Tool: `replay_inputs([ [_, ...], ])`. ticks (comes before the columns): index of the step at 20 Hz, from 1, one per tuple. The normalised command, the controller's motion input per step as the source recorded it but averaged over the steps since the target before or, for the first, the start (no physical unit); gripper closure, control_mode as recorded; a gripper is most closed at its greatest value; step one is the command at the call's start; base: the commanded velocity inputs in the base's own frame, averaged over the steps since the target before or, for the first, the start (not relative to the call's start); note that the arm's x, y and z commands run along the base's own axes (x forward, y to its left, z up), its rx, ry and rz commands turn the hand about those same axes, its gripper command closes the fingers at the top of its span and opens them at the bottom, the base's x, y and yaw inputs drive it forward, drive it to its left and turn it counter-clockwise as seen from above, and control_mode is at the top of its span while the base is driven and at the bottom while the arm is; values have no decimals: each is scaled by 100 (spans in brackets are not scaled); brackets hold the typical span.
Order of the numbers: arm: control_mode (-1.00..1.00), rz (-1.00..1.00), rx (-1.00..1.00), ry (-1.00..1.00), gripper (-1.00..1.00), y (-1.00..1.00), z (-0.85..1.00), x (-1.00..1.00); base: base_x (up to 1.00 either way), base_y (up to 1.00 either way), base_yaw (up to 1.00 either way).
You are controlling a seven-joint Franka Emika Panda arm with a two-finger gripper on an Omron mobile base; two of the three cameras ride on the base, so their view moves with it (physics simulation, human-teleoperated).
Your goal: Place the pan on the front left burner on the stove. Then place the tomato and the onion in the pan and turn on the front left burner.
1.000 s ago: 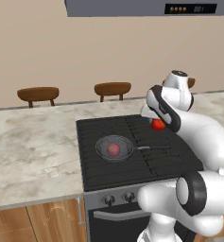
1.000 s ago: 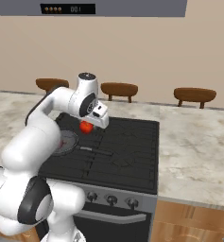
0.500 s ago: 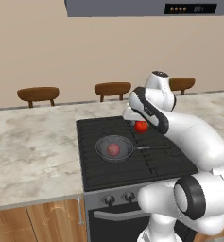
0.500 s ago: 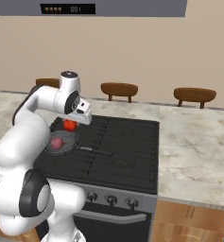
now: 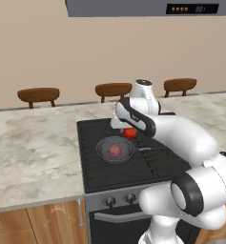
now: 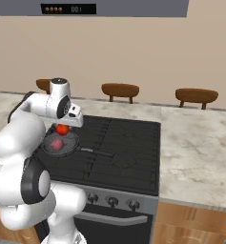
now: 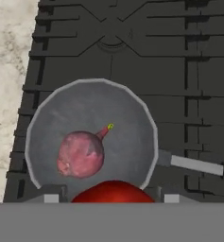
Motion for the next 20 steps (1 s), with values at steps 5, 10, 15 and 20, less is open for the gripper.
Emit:
replay_inputs([
  [5, -100, 4, -6, 0, 100, 11, -38, 32, 0, 0, 0],
  [10, -100, 3, -3, 0, 100, 3, -28, 21, 0, 0, 0],
  [15, -100, 2, -2, 0, 100, 0, -27, 10, 0, 0, 0],
  [20, -100, 2, -2, 0, 100, 0, -18, 0, 0, 0, 0],
])
